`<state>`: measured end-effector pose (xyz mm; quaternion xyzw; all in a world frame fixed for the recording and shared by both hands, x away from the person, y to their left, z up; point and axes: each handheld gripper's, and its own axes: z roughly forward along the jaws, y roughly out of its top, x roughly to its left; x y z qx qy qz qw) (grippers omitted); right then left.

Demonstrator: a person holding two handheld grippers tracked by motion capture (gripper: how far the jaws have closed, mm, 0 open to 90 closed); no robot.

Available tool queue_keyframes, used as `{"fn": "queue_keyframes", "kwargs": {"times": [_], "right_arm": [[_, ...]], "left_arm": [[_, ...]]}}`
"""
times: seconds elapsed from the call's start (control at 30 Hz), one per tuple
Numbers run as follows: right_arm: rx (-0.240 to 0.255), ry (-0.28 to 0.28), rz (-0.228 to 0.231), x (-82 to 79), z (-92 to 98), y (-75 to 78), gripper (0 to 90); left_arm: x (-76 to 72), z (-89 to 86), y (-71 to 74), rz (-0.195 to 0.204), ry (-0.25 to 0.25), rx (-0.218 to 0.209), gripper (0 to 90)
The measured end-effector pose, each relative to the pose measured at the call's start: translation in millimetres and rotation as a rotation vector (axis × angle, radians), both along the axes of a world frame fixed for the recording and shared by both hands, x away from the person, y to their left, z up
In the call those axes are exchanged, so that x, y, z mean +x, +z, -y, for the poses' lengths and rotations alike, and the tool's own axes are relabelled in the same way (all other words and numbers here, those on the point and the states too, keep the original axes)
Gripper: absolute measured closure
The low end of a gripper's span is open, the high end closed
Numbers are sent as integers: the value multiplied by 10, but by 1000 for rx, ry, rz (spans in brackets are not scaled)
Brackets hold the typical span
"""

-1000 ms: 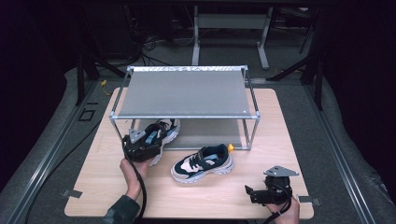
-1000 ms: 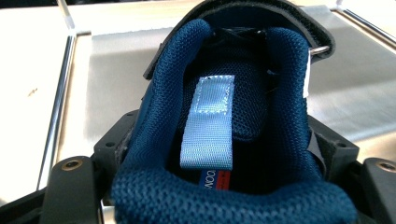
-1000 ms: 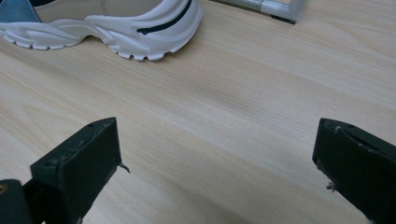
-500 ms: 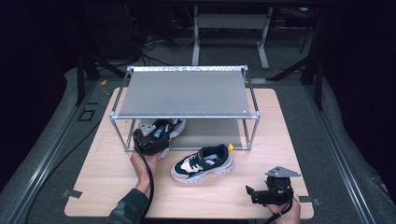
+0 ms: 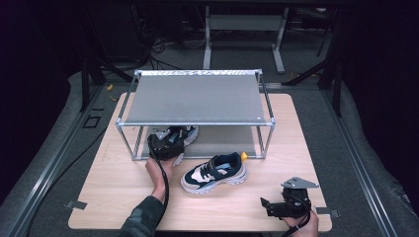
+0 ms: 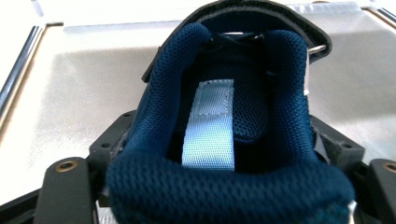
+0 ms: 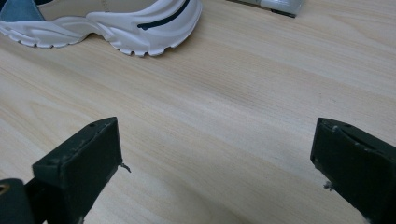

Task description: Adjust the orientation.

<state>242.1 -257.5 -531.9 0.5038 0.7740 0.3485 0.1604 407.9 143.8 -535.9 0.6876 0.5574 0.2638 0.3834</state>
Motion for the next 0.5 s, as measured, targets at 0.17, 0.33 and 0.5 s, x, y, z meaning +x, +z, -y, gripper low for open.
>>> {"fn": "queue_keyframes", "kwargs": {"times": [0.17, 0.33, 0.5], "right_arm": [[2, 13, -1, -6, -18, 5, 13], [2, 7, 5, -39, 6, 9, 14], [7, 13, 0, -70, 7, -17, 16]], "left_arm": [[25, -5, 23, -6, -44, -12, 157], [-99, -88, 106, 5, -111, -13, 1], [-270, -183, 152, 19, -125, -14, 5]]}}
